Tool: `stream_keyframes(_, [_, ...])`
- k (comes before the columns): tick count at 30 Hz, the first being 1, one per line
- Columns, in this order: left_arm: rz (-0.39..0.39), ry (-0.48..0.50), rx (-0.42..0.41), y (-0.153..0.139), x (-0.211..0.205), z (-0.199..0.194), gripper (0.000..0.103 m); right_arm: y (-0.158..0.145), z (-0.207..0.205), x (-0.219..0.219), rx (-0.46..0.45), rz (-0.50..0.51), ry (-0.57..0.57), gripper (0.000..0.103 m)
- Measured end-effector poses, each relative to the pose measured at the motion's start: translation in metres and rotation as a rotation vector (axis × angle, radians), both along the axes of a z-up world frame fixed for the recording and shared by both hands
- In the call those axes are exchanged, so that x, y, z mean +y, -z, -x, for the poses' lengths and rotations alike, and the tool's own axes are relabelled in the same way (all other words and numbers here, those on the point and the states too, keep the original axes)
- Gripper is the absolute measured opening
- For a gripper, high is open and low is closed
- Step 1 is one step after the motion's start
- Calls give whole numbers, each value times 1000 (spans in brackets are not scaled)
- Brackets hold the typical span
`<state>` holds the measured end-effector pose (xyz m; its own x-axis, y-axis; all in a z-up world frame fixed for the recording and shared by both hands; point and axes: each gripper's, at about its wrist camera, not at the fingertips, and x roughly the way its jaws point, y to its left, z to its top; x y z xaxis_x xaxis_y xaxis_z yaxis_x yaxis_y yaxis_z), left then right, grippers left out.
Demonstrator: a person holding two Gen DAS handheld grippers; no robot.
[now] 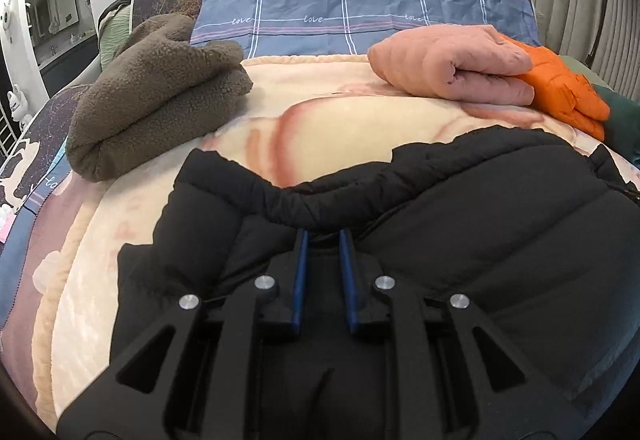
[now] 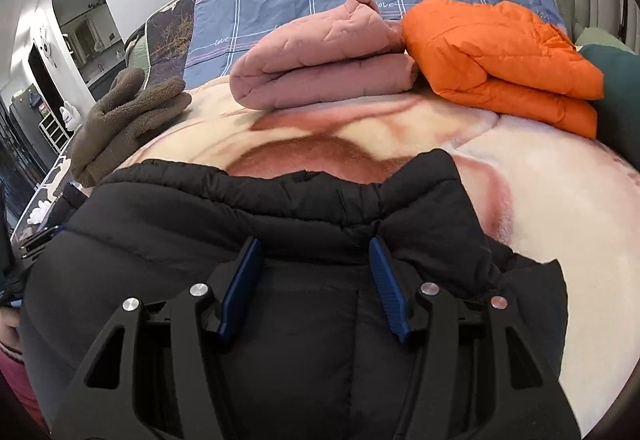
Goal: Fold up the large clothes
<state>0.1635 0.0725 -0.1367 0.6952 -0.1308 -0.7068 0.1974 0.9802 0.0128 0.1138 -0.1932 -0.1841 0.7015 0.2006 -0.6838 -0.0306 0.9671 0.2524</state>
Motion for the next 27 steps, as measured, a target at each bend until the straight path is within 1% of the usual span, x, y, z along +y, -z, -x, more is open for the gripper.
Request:
stream_keyframes(4, [44, 1, 6, 4, 2, -2, 18, 9, -7, -5, 6, -24, -4, 57])
stream_keyframes(8, [38, -3, 5, 4, 3, 0, 18, 8, -6, -5, 7, -14, -7, 57])
stream_keyframes(11, [66, -11, 19, -4, 7, 2, 18, -5, 0, -8, 17, 3, 17, 57])
stream_keyframes(12, [92, -14, 26, -9, 9, 5, 17, -15, 6, -10, 11, 27, 49, 57])
stream_keyframes(13, [136, -5, 26, -18, 11, 10, 18, -25, 12, -14, -7, 45, 87, 58])
stream_keyframes(14, [181, 23, 11, -28, 10, 17, 18, -34, 16, -17, -28, 43, 109, 58])
stream_keyframes(15, [205, 44, -3, -36, 8, 22, 18, -39, 19, -20, -41, 30, 119, 58])
stream_keyframes(17, [248, 109, -34, -56, -7, 33, 18, -43, 17, -24, -35, 1, 129, 58])
stream_keyframes(18, [250, 134, -43, -61, -15, 35, 23, -41, 13, -25, -21, -1, 136, 58])
stream_keyframes(19, [239, 170, -49, -66, -29, 38, 30, -35, 8, -25, 2, 6, 149, 59])
stream_keyframes(20, [210, 196, -45, -67, -43, 38, 35, -28, 3, -26, 25, 10, 155, 58])
stream_keyframes(21, [167, 204, -40, -63, -55, 37, 42, -14, -4, -26, 62, 10, 154, 59])
stream_keyframes(22, [116, 200, -33, -57, -64, 34, 44, -1, -8, -27, 73, 5, 148, 61])
stream_keyframes(23, [53, 186, -17, -43, -72, 28, 46, 5, -9, -28, 67, -5, 148, 62])
stream_keyframes(24, [22, 180, -3, -28, -76, 22, 51, 8, -8, -30, 59, -37, 151, 63])
stream_keyframes(25, [56, 186, 4, -14, -73, 17, 51, 8, -8, -32, 59, -53, 153, 63])
stream_keyframes(26, [104, 187, 21, -7, -67, 12, 51, 7, -10, -32, 59, -48, 147, 63])
stream_keyframes(27, [132, 186, 36, -5, -62, 10, 51, 8, -10, -31, 59, -37, 140, 63])
